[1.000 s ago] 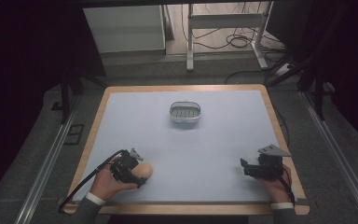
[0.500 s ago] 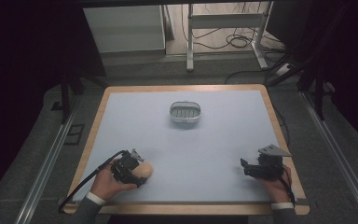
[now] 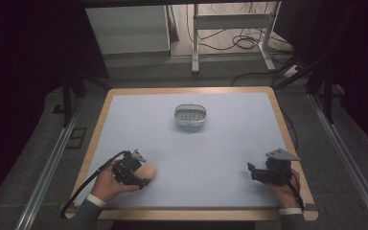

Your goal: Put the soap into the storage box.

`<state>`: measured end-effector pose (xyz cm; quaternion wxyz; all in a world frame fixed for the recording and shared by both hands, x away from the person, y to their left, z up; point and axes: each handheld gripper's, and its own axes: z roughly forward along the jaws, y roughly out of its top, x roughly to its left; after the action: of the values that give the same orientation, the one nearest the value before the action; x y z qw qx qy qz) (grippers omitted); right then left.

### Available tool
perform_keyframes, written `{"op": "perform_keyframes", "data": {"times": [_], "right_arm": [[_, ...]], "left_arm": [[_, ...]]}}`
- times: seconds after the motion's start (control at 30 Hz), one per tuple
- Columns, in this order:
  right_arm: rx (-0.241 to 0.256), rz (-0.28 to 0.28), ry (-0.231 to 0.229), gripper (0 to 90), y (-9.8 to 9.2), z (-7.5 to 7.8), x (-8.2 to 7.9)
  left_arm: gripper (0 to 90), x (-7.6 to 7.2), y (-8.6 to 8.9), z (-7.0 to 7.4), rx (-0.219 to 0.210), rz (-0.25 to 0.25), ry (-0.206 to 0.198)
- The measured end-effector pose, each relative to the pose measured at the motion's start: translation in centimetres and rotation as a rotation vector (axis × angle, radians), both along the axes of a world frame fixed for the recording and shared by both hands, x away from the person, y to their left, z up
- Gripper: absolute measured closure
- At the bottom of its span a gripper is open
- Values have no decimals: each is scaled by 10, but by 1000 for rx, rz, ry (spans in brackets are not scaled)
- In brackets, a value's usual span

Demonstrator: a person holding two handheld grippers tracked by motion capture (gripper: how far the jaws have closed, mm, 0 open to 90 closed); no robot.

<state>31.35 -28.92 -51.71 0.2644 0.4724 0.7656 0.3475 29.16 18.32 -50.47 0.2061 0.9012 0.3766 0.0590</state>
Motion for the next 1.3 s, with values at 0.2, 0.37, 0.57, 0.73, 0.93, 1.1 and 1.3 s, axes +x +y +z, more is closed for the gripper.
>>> {"op": "perform_keyframes", "data": {"times": [0.2, 0.37, 0.57, 0.73, 0.93, 1.1, 1.3], "right_arm": [[-2, -3, 1, 76, 0, 0, 0], [0, -5, -4, 76, -1, 1, -1], [-2, -4, -4, 76, 0, 0, 0], [1, -9, -5, 76, -1, 1, -1], [-2, -8, -3, 76, 0, 0, -1], [-3, -7, -1, 76, 0, 0, 0], [-3, -12, 2, 76, -2, -1, 0]], "left_arm": [[328, 5, 2, 4, -7, -1, 0], [328, 9, 3, 10, -14, -5, -8], [328, 18, 5, 13, -25, -9, 2], [329, 25, 6, 17, -31, -7, -1], [328, 31, 7, 23, -27, -7, -7], [329, 37, 6, 28, -25, -9, -12], [328, 44, 4, 33, -18, -11, -21]]}}
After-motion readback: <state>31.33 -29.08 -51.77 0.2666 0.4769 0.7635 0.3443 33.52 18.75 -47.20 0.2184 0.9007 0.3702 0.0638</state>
